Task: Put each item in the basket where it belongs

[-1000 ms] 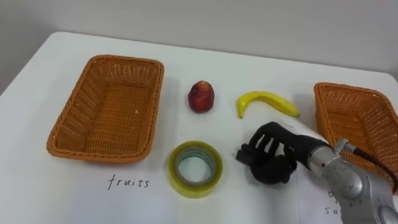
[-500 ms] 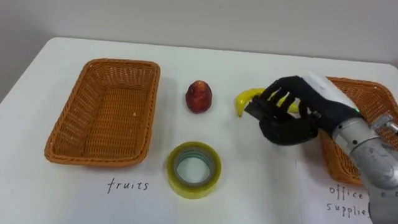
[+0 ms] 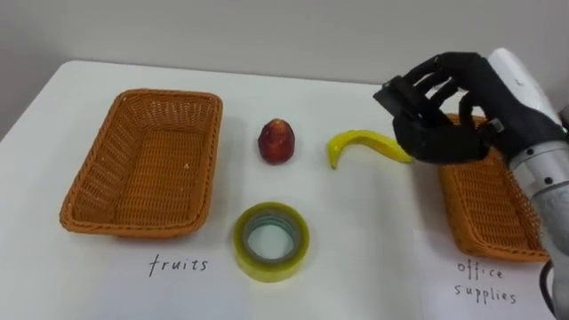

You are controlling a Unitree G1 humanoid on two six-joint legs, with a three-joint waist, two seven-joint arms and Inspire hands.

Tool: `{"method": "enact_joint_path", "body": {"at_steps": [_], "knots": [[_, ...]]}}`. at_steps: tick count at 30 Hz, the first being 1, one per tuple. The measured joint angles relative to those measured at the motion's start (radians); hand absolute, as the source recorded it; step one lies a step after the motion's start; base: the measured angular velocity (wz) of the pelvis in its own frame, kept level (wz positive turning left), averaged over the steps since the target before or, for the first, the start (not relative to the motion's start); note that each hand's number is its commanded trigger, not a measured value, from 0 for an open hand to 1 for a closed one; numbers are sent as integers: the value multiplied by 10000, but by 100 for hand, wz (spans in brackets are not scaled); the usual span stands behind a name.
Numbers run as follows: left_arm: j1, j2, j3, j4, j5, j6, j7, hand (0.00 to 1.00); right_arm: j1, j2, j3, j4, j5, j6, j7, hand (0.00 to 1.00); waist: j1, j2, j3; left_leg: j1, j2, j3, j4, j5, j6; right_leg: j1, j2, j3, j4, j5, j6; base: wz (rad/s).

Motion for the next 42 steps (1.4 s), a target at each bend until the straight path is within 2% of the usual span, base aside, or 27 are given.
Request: {"method": "enact_joint_path", "body": {"at_steps": [3,7,17,22,26,34,42], "knots": [[1,0,173,7,26,-14,11,0,0,-59,-320,11,91,-160,-617,100,-80,9,-9,4,3,16,-2,0,0,-1,7,-6,-13,0,1,0],[136,0,358,32,32,-23,12,0,0,-328,-721,49,466,-364,-1314,100,-243,54,6,24,14,101,1,0,0,-13,1,-18,-20,2,3,-4],[233,-19,740,40,102,-2,49,0,4,-360,-1429,1292,528,-345,-2431,100,-520,157,-7,52,50,233,9,1,-1,-47,-38,149,24,-1,1,-3],[249,-17,756,38,54,-2,48,0,39,-363,-1576,1398,517,-332,-2677,100,-576,149,-18,72,53,361,27,1,-1,-70,-22,305,18,0,1,-8],[247,-17,921,46,28,-2,42,0,42,-378,-1750,1831,476,-307,-2735,100,-655,75,-73,74,55,386,39,1,-1,-145,-13,311,28,13,-2,-1],[288,-16,928,91,31,2,37,0,43,-378,-1753,1879,466,-301,-2709,100,-767,163,-30,49,66,381,36,1,-1,-171,-16,258,25,20,-5,0],[272,-5,916,62,9,3,11,0,179,-378,-1659,2093,454,-228,-2409,100,-702,102,-20,58,61,389,35,0,-1,-198,-20,292,2,19,-4,0]]}}
